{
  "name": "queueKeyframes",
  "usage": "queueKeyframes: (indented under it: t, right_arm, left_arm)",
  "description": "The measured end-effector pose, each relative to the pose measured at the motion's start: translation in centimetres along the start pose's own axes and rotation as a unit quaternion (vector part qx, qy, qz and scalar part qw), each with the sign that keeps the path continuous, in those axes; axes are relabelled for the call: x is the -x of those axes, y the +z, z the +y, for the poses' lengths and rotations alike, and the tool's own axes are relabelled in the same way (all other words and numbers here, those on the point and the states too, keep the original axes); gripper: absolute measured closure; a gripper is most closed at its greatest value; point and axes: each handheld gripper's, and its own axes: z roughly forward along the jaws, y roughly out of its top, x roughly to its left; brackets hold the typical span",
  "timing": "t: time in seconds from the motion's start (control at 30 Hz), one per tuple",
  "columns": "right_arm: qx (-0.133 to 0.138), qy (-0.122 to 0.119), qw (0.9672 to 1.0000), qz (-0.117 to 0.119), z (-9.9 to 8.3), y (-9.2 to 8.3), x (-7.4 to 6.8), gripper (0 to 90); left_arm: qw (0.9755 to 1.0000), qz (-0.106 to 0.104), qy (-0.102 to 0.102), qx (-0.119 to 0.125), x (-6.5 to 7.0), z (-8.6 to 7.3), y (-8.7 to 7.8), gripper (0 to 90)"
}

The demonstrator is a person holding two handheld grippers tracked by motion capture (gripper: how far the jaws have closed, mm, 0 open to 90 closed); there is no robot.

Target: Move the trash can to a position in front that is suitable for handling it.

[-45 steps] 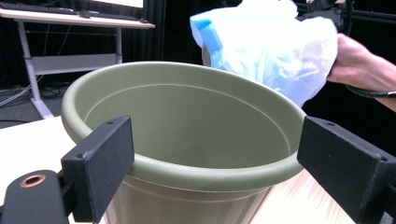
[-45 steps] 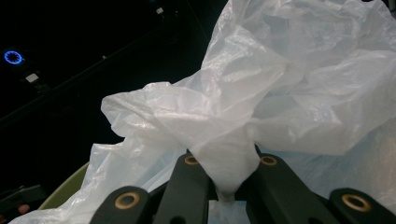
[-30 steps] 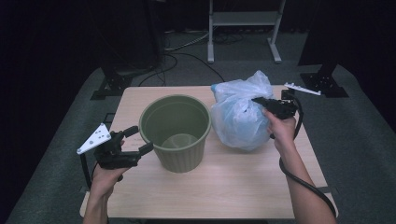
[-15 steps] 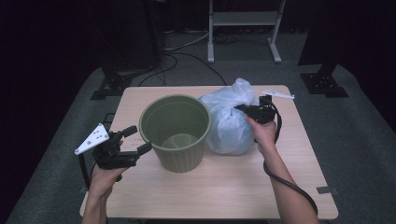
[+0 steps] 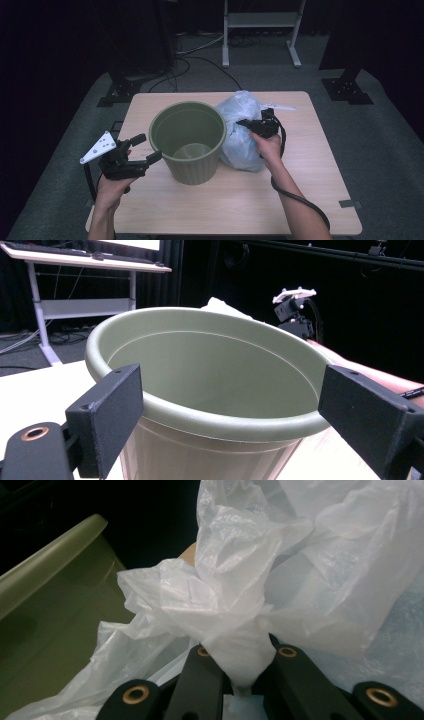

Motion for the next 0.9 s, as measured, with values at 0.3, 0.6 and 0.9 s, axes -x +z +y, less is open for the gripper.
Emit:
queueKeyframes:
  t: [0.3,0.6,0.9]
  right_arm:
    - [-0.016,-0.005,0.9998,0.012,-1.0,1.3,-0.3,88.0]
    - [-0.017,-0.024,0.9996,0.002,-0.5,-0.5,-1.0,62.6]
    - [-0.002,-0.047,0.9989,-0.008,-0.3,-3.5,-1.2,38.9]
  left_arm:
    - [1.0000,-0.003,0.001,0.005,0.0,0.0,-0.2,9.8]
    - [0.9999,0.001,-0.004,0.010,-0.5,0.0,-0.7,9.8]
    - [1.0000,0.001,-0.004,0.007,-0.4,-0.1,-0.6,9.8]
